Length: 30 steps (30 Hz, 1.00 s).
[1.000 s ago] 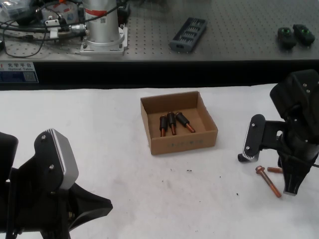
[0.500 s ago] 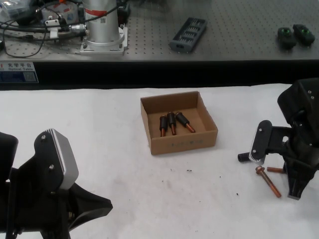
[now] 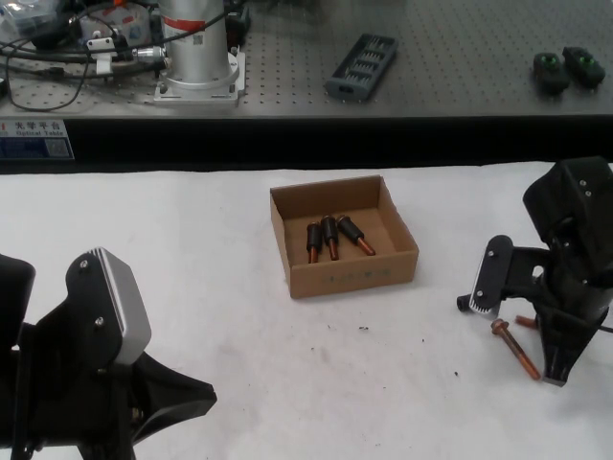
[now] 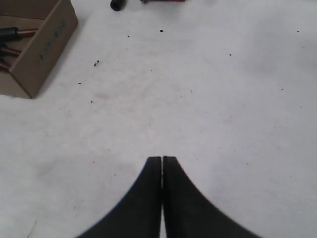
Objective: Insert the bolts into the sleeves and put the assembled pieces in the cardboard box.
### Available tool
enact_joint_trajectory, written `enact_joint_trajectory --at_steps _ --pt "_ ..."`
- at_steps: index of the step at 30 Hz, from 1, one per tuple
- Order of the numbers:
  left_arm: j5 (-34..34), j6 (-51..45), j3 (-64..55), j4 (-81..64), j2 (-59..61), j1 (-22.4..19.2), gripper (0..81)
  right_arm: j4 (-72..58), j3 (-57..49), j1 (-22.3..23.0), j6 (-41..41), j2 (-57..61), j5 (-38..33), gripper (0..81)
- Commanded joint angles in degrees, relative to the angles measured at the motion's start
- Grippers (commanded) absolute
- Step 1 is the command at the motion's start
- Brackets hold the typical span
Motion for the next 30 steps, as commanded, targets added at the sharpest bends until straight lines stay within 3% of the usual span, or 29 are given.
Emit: enact_joint_trajectory --at_steps 1,4,9,25,30 --pt "0.2 1.2 -0.7 -0.3 -0.5 -0.2 0.6 0.3 -0.1 -0.4 1.0 1.5 6.0 6.6" --pt "0.2 1.4 -0.7 -0.3 -0.5 -0.2 0.6 0.3 -0.1 -0.2 4.6 0.8 9.6 6.6" --pt "0.2 1.4 -0.7 -0.3 -0.5 -0.2 0.6 1.7 -1.0 1.4 14.8 -3.1 7.8 6.6" --pt "0.0 1.8 -0.7 -0.3 -0.5 -0.2 0.6 6.3 -3.2 14.7 71.1 -19.9 -32.3 6.6" --pt "0.0 2.5 -0.7 -0.3 -0.5 -0.2 0.6 -1.6 0.1 19.0 82.7 -19.8 -34.9 6.6"
